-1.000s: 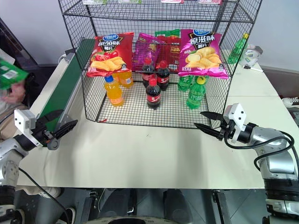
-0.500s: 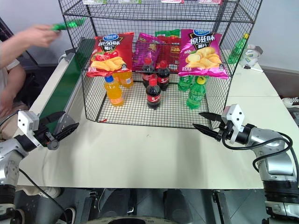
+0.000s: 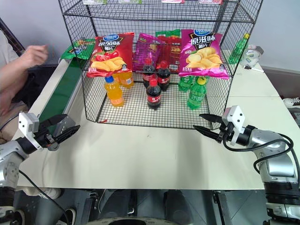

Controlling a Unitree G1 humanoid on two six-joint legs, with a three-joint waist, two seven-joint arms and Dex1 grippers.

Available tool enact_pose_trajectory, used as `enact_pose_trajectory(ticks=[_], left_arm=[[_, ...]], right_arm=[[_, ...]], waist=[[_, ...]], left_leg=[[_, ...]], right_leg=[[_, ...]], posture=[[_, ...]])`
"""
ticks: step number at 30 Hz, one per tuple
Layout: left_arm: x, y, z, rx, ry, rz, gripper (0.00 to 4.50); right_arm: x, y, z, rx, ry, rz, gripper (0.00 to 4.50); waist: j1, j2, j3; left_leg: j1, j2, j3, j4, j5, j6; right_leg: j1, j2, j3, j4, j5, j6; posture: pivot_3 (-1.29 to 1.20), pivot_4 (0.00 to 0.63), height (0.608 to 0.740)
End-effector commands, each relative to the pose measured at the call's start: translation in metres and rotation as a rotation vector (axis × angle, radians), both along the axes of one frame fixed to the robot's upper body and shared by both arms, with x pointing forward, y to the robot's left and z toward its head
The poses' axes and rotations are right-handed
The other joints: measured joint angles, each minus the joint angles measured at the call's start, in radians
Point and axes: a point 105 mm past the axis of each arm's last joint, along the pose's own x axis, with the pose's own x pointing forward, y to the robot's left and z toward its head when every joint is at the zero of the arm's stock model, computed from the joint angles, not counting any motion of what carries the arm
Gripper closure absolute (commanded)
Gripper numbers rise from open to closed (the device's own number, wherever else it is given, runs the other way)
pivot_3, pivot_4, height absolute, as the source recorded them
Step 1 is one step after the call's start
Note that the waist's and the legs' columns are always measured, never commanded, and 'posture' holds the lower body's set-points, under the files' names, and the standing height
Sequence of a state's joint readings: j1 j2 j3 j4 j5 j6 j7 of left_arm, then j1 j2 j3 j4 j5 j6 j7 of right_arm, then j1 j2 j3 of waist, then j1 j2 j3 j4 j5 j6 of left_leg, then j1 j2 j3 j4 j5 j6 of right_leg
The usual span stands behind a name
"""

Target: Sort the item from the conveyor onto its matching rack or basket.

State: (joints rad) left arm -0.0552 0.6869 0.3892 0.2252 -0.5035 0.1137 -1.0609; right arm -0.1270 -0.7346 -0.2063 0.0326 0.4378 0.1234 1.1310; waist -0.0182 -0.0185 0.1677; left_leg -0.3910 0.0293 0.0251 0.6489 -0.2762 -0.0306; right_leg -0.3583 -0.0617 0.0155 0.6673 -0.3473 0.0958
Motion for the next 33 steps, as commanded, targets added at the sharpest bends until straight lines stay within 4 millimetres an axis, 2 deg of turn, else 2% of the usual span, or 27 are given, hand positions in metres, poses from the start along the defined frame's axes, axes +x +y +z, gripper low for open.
enact_pose_trajectory(ticks=[1,9,16,25,28,30,33], left_arm=[[-0.004,0.005,0.013,0.008,-0.045,0.018,0.0],[-0.012,0.009,0.019,-0.029,-0.058,0.072,0.0],[-0.016,0.019,0.032,0.169,-0.22,0.138,0.0],[-0.027,0.014,0.037,0.09,-0.245,0.148,0.0],[-0.032,0.025,0.038,0.157,-0.281,0.208,0.0],[-0.038,0.033,0.035,0.287,-0.317,0.247,0.0],[-0.048,0.047,0.033,0.504,-0.398,0.298,0.0]], right_arm=[[-0.004,0.008,0.009,0.014,-0.02,0.049,1.85],[-0.005,0.015,0.008,0.041,0.007,0.073,1.85],[-0.001,0.016,0.005,0.045,0.01,0.083,1.85],[0.001,0.02,0.005,0.048,-0.002,0.106,1.85],[0.001,0.022,0.007,0.057,-0.006,0.116,1.85],[-0.004,0.027,0.007,0.078,0.009,0.14,1.85],[-0.016,0.047,0.013,0.182,0.058,0.215,1.85]], waist=[[0.0,0.0,0.0],[0.001,0.0,0.0],[0.0,0.0,0.0],[0.0,0.0,0.0],[-0.001,0.0,0.0],[-0.002,0.0,0.0],[-0.001,0.0,0.0]], left_leg=[[0.0,0.0,0.0,0.0,0.0,0.0],[0.0,0.0,0.0,0.0,0.0,0.0],[0.0,0.0,0.0,0.0,0.0,0.0],[0.0,0.0,0.0,0.0,0.0,0.0],[0.0,0.0,0.0,0.0,0.0,0.0],[0.0,0.0,0.0,-0.001,0.0,0.0],[0.0,0.0,0.0,-0.001,0.0,0.0]], right_leg=[[0.0,0.0,0.0,0.0,0.0,0.0],[0.0,0.0,0.0,0.0,0.0,0.0],[0.0,0.0,0.0,0.0,0.0,0.0],[0.0,0.0,0.0,-0.001,0.0,0.0],[0.0,0.0,0.0,-0.001,0.0,0.0],[0.0,0.0,0.0,-0.001,0.0,0.0],[0.0,0.0,0.0,-0.001,0.0,0.0]], posture=[[0.0,0.15,0.739],[0.0,0.15,0.739],[0.0,0.15,0.739],[0.0,0.15,0.739],[0.0,0.15,0.739],[0.0,0.15,0.739],[0.0,0.15,0.739]])
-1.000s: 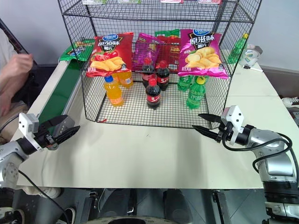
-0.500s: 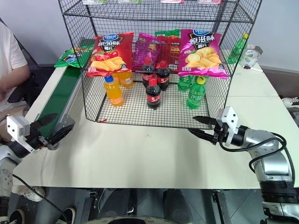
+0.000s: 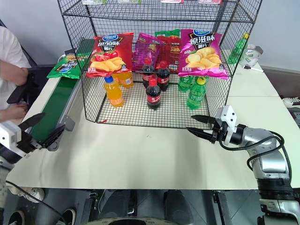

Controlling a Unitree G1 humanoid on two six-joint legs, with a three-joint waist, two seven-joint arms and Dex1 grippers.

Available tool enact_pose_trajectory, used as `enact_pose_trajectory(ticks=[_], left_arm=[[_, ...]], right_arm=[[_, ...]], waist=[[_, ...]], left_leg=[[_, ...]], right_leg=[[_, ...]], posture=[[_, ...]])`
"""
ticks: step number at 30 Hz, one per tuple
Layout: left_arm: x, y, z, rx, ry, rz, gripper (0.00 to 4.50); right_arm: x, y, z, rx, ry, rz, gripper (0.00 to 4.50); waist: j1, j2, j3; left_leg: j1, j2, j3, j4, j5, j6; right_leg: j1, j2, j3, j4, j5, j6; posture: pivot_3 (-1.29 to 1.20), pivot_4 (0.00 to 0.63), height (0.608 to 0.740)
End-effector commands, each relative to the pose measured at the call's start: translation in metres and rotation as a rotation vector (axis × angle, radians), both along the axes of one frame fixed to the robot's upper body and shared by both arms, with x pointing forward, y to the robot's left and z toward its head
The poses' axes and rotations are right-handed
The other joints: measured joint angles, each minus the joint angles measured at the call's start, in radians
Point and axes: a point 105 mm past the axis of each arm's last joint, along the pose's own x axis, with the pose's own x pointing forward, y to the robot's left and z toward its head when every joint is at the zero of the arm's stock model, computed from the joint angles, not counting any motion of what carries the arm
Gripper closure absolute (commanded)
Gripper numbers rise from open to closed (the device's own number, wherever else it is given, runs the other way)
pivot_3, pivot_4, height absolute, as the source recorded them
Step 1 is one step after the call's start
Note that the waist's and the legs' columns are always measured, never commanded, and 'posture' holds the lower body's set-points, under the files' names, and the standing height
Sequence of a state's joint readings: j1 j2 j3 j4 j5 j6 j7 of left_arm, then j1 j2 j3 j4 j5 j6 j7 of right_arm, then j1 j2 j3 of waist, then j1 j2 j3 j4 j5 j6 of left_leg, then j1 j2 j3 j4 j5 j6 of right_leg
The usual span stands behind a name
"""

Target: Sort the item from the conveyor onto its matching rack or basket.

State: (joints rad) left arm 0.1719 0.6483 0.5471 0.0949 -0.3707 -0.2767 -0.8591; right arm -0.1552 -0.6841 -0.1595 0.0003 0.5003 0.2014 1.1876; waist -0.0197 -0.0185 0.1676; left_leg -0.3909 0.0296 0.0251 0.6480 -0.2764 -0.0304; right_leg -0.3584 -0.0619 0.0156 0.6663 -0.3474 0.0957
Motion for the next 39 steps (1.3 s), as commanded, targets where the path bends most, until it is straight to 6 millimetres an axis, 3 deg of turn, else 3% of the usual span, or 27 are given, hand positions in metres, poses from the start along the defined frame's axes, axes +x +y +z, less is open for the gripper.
enact_pose_trajectory(ticks=[1,3,6,10,13,15,20,29,39], left_arm=[[-0.014,0.023,0.011,0.267,-0.107,0.12,0.0],[-0.023,0.04,0.014,0.48,-0.126,0.198,0.0],[-0.034,0.049,0.019,0.635,-0.159,0.222,0.0],[-0.047,0.062,0.016,0.831,-0.148,0.246,0.0],[-0.055,0.074,0.013,0.914,-0.132,0.295,0.0],[-0.061,0.075,0.009,0.959,-0.122,0.284,0.0],[-0.065,0.087,0.008,1.006,-0.111,0.335,0.0],[-0.036,0.084,0.01,0.991,-0.155,0.318,0.0],[-0.005,0.079,-0.012,0.984,-0.112,0.263,0.0]], right_arm=[[-0.021,0.031,0.014,0.09,0.013,0.153,1.85],[-0.037,0.051,0.019,0.128,0.041,0.267,1.85],[-0.045,0.069,0.022,0.133,0.032,0.364,1.85],[-0.041,0.089,0.018,0.076,-0.081,0.447,1.85],[-0.026,0.093,0.017,0.015,-0.191,0.454,1.02],[-0.015,0.092,0.017,0.016,-0.22,0.408,0.1],[-0.017,0.088,0.006,-0.051,-0.228,0.437,0.03],[-0.017,0.089,0.01,-0.023,-0.206,0.413,0.03],[-0.018,0.081,0.014,-0.031,-0.214,0.364,0.03]], waist=[[0.001,0.0,0.0],[-0.001,-0.001,0.0],[0.0,-0.001,-0.001],[0.0,-0.002,-0.001],[-0.002,-0.002,-0.001],[-0.001,-0.002,-0.001],[0.0,-0.002,-0.001],[-0.001,-0.002,-0.001],[-0.001,-0.002,-0.001]], left_leg=[[0.0,0.0,0.0,0.0,0.0,0.0],[0.0,0.0,0.0,0.0,0.0,0.0],[0.0,0.0,0.0,-0.001,0.0,0.0],[0.0,0.0,0.0,-0.001,0.0,0.0],[0.0,0.0,0.0,-0.001,0.0,0.0],[0.0,0.0,0.0,-0.002,0.0,0.0],[-0.001,0.0,0.001,-0.004,-0.001,0.0],[-0.001,0.0,0.001,-0.003,-0.001,0.0],[-0.001,0.0,0.002,-0.003,0.0,0.0]], right_leg=[[0.0,0.0,0.0,0.0,0.0,0.0],[0.0,0.0,0.0,0.0,0.0,0.0],[0.0,0.0,0.0,-0.001,0.0,-0.001],[0.0,-0.002,0.0,-0.002,0.001,-0.002],[-0.001,-0.002,0.0,-0.001,0.001,-0.002],[-0.001,-0.002,0.0,-0.002,0.001,-0.002],[-0.002,-0.002,0.0,-0.002,0.001,-0.002],[-0.002,-0.002,0.0,-0.001,0.001,-0.003],[-0.004,-0.002,0.0,0.0,0.002,-0.003]], posture=[[0.0,0.15,0.739],[0.0,0.15,0.739],[0.0,0.15,0.739],[0.0,0.15,0.739],[0.0,0.15,0.739],[0.0,0.15,0.739],[0.0,0.15,0.739],[0.0,0.15,0.739],[0.0,0.15,0.739]])
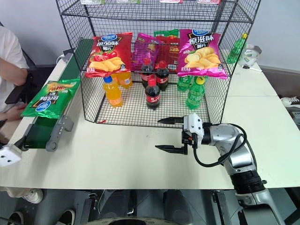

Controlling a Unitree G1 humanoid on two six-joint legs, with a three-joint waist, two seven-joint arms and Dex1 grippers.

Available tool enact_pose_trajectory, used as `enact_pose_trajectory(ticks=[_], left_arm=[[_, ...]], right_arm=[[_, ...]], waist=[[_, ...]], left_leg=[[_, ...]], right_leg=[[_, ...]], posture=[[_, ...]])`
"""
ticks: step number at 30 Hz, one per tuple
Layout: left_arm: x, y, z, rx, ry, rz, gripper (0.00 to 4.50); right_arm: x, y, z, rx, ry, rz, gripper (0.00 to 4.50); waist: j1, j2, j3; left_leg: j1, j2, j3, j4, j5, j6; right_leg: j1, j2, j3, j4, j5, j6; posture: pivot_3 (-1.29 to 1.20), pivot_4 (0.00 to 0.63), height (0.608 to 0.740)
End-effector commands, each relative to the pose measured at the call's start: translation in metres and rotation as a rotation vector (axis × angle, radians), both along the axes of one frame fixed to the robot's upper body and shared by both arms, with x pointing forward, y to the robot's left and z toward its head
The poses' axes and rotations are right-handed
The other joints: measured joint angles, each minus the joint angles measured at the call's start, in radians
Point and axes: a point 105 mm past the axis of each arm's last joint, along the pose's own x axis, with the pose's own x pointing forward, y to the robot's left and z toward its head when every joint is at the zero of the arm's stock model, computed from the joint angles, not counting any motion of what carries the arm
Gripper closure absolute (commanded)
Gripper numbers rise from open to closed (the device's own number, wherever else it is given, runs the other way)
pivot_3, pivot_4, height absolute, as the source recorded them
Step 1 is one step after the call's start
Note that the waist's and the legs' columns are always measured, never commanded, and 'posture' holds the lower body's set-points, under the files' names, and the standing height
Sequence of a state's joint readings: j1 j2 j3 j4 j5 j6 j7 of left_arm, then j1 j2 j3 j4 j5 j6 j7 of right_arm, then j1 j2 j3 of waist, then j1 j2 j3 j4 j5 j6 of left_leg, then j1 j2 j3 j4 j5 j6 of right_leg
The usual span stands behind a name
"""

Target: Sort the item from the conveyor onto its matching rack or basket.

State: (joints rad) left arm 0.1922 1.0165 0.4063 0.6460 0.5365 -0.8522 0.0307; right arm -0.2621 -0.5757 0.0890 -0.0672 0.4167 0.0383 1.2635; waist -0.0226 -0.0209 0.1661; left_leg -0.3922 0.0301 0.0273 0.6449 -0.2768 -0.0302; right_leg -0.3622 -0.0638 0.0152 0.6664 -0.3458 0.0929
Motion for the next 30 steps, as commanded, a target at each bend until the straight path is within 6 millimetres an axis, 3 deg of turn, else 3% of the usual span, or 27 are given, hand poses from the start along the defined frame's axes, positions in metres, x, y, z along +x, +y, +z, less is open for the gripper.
enact_pose_trajectory(ticks=[1,14,30], left_arm=[[0.008,-0.001,0.004,0.009,-0.019,-0.011,0.0],[0.029,-0.016,-0.004,-0.032,-0.012,-0.062,0.0],[0.076,-0.031,-0.016,-0.065,0.025,-0.046,0.0]], right_arm=[[-0.004,-0.002,0.013,0.019,-0.053,-0.001,0.03],[-0.007,-0.007,0.006,0.024,-0.053,-0.019,0.03],[-0.003,-0.004,0.009,0.028,-0.074,-0.048,0.03]], waist=[[0.002,0.0,0.0],[0.008,0.0,0.0],[0.013,0.002,-0.001]], left_leg=[[0.0,0.0,0.0,0.0,0.0,0.0],[0.001,0.0,0.001,0.003,0.0,0.0],[0.001,-0.001,0.001,0.005,0.0,0.0]], right_leg=[[0.0,0.0,0.0,0.0,0.0,0.0],[0.0,0.001,0.0,0.003,0.0,0.001],[0.0,0.002,-0.001,0.007,0.0,0.001]], posture=[[0.0,0.15,0.739],[0.0,0.15,0.739],[0.0,0.15,0.739]])
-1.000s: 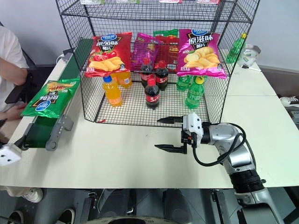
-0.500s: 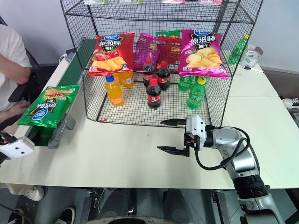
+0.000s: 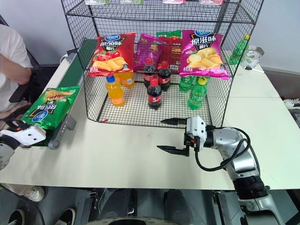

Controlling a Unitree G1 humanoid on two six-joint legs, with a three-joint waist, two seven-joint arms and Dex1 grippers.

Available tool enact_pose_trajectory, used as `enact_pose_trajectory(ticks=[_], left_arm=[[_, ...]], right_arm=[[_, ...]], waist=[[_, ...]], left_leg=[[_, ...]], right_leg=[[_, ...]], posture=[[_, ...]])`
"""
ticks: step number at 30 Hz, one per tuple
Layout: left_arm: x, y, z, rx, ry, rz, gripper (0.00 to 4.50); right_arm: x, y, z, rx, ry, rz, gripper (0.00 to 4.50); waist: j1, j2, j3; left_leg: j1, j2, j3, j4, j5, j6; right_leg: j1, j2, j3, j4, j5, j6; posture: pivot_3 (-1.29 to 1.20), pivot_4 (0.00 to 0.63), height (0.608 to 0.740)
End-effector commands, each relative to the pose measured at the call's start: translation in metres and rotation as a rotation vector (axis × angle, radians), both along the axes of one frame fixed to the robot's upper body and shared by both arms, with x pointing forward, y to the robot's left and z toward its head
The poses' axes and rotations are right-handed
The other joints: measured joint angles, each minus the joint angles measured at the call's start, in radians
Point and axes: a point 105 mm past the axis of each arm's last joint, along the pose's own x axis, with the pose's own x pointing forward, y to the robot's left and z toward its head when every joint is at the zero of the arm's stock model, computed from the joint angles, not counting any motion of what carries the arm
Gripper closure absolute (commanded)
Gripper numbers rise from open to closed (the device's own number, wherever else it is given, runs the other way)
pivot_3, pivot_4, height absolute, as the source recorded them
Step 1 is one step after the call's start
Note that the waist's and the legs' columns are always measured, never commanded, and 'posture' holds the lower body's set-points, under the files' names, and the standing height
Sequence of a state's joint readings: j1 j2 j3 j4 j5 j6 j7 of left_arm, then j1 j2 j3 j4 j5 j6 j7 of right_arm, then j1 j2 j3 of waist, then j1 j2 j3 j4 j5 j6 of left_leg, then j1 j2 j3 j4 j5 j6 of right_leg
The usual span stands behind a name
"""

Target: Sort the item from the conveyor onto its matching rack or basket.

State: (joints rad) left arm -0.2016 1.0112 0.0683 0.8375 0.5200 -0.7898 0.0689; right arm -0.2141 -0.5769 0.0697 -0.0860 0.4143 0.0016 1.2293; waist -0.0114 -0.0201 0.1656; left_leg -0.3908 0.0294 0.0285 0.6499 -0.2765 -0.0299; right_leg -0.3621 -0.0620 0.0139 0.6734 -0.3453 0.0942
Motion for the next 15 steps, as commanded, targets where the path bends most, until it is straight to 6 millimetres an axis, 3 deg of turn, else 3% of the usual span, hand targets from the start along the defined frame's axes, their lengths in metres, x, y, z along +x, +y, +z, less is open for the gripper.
enact_pose_trajectory(ticks=[1,5,11,15], left_arm=[[0.0106,-0.0051,-0.0148,-0.018,0.06,0.009,0.0],[0.0174,-0.0076,-0.0145,-0.028,0.064,0.004,1.32],[0.0201,-0.0109,-0.0161,-0.034,0.077,-0.013,4.35],[0.0189,-0.0116,-0.0097,-0.027,0.048,-0.028,4.44]], right_arm=[[0.0005,0.0004,0.0132,0.014,-0.057,-0.01,0.03],[-0.0001,-0.0011,0.0164,0.015,-0.061,-0.026,0.0],[-0.0018,-0.0015,0.0196,0.013,-0.065,-0.04,0.0],[-0.0022,-0.0023,0.0205,0.015,-0.062,-0.046,0.0]], waist=[[0.004,0.002,-0.001],[-0.001,0.003,-0.001],[0.002,0.006,-0.003],[0.002,0.008,-0.004]], left_leg=[[0.0,0.0,0.0,0.001,0.0,0.0],[0.0,-0.001,0.0,0.003,0.0,0.0],[0.0,-0.001,0.0,0.003,0.0,0.0],[0.0,0.0,0.0,0.004,0.0,0.0]], right_leg=[[0.0,0.0,0.0,0.001,0.0,0.0],[0.0,0.0,0.0,0.003,0.0,0.0],[-0.002,0.0,0.0,0.006,0.0,0.0],[-0.001,0.0,0.0,0.007,0.0,0.0]], posture=[[0.0,0.15,0.739],[0.0,0.15,0.739],[0.0,0.15,0.739],[0.0,0.15,0.739]])
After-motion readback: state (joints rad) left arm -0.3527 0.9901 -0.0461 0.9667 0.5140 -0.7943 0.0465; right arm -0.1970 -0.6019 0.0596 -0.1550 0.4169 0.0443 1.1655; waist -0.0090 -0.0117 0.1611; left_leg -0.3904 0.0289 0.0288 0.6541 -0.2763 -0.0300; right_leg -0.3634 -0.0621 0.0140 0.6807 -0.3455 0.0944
